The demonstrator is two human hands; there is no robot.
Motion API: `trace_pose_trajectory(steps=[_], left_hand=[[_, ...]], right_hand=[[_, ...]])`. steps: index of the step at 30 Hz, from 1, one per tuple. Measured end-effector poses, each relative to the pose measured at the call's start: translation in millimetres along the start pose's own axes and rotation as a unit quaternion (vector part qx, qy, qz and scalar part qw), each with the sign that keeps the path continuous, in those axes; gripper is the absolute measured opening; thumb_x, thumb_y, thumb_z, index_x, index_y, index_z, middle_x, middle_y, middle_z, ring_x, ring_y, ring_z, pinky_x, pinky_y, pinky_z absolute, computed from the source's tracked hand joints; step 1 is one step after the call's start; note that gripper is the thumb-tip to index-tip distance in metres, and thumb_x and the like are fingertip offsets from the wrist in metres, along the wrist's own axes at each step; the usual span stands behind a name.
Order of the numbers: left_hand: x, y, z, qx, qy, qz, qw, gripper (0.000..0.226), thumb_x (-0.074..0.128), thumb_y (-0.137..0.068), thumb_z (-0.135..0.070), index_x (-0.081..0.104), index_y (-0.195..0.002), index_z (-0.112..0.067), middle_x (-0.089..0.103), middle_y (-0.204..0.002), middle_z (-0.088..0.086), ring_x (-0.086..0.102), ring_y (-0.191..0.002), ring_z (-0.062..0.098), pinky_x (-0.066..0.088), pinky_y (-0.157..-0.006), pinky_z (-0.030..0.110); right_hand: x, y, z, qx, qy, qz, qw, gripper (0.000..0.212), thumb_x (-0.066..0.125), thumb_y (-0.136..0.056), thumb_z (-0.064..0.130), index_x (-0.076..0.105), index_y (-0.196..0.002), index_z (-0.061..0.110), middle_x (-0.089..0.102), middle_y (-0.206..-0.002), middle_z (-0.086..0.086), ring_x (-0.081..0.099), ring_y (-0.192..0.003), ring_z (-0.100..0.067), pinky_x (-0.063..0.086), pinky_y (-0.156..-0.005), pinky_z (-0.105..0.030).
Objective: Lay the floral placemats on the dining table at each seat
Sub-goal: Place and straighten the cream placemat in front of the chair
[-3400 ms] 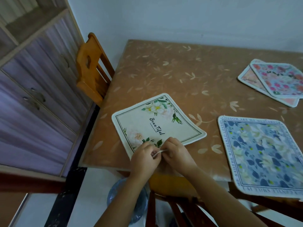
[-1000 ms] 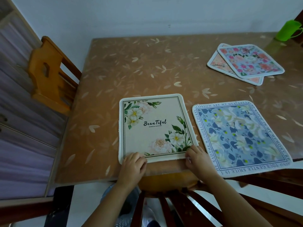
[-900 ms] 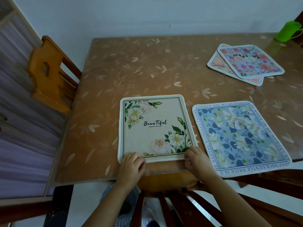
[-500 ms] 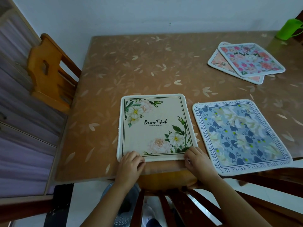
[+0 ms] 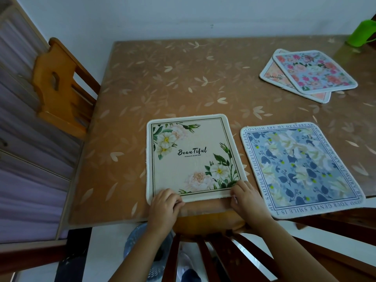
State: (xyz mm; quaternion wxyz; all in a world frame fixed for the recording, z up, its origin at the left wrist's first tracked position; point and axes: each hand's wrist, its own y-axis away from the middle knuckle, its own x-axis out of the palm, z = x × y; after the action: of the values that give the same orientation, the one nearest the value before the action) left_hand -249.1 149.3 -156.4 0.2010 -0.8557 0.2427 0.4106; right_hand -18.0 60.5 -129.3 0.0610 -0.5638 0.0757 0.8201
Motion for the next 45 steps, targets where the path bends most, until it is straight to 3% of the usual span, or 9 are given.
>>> trace_pose_trajectory(steps=[8, 11, 19, 26, 33, 40, 45], left_hand=[[-2, 0, -1, -0.002, -0.007, 0.001, 1.000, 0.016, 0.079, -0.066, -0.004, 0.063, -0.069, -0.006, 0.060, -0.071, 0.007, 0.056, -0.068, 0.023, 0.037, -0.066, 0.023], [-1, 1, -2, -0.003, -0.010, 0.001, 1.000, 0.017, 0.079, -0.066, -0.005, 0.063, -0.069, -0.005, 0.059, -0.073, 0.008, 0.056, -0.070, 0.024, 0.042, -0.064, 0.028], [-2, 2, -2, -0.002, -0.024, -0.002, 1.000, 0.016, 0.078, -0.067, -0.007, 0.062, -0.070, -0.005, 0.057, -0.075, 0.010, 0.054, -0.073, 0.024, 0.044, -0.065, 0.031], [-1, 1, -3, -0.010, -0.033, -0.008, 0.999, 0.016, 0.079, -0.064, -0.001, 0.063, -0.067, -0.003, 0.058, -0.070, 0.011, 0.055, -0.066, 0.027, 0.035, -0.065, 0.026], [3, 3, -6, -0.022, -0.042, -0.015, 0.999, 0.016, 0.079, -0.064, 0.000, 0.063, -0.067, -0.004, 0.059, -0.069, 0.010, 0.056, -0.066, 0.029, 0.043, -0.063, 0.035], [6, 5, -6, -0.037, -0.050, -0.031, 0.998, 0.007, 0.066, -0.073, -0.011, 0.063, -0.069, -0.006, 0.060, -0.072, 0.008, 0.056, -0.069, 0.028, 0.034, -0.066, 0.032], [3, 5, -5, -0.030, -0.032, -0.016, 0.999, 0.019, 0.063, -0.078, -0.025, 0.062, -0.070, -0.008, 0.059, -0.075, 0.007, 0.056, -0.072, 0.027, 0.046, -0.065, 0.038]], right_hand=[[1, 1, -1, -0.011, -0.015, -0.019, 1.000, 0.016, 0.070, -0.065, -0.003, 0.059, -0.074, 0.003, 0.060, -0.079, -0.013, 0.058, -0.075, -0.031, 0.054, -0.064, -0.043], [2, 1, -2, -0.015, -0.023, -0.026, 0.999, 0.019, 0.071, -0.062, -0.004, 0.058, -0.072, 0.005, 0.059, -0.077, -0.011, 0.057, -0.072, -0.030, 0.053, -0.061, -0.042], [4, 6, -3, -0.020, -0.020, -0.029, 0.999, 0.023, 0.072, -0.059, -0.006, 0.056, -0.071, 0.006, 0.058, -0.075, -0.011, 0.056, -0.069, -0.029, 0.054, -0.060, -0.042], [1, 3, -5, -0.011, -0.025, -0.029, 0.999, 0.017, 0.071, -0.065, -0.001, 0.058, -0.073, 0.004, 0.059, -0.080, -0.012, 0.055, -0.074, -0.029, 0.052, -0.065, -0.041], [6, 2, -3, 0.008, -0.007, -0.044, 0.999, 0.019, 0.071, -0.062, -0.002, 0.056, -0.072, 0.004, 0.058, -0.077, -0.013, 0.055, -0.072, -0.031, 0.051, -0.063, -0.042], [13, 5, -3, -0.004, 0.008, -0.079, 0.997, 0.025, 0.075, -0.056, -0.004, 0.055, -0.069, 0.005, 0.057, -0.072, -0.012, 0.055, -0.065, -0.029, 0.050, -0.057, -0.038], [15, 7, -3, 0.000, 0.009, -0.071, 0.997, 0.025, 0.076, -0.059, 0.002, 0.055, -0.072, 0.007, 0.057, -0.075, -0.009, 0.056, -0.068, -0.026, 0.050, -0.058, -0.037]])
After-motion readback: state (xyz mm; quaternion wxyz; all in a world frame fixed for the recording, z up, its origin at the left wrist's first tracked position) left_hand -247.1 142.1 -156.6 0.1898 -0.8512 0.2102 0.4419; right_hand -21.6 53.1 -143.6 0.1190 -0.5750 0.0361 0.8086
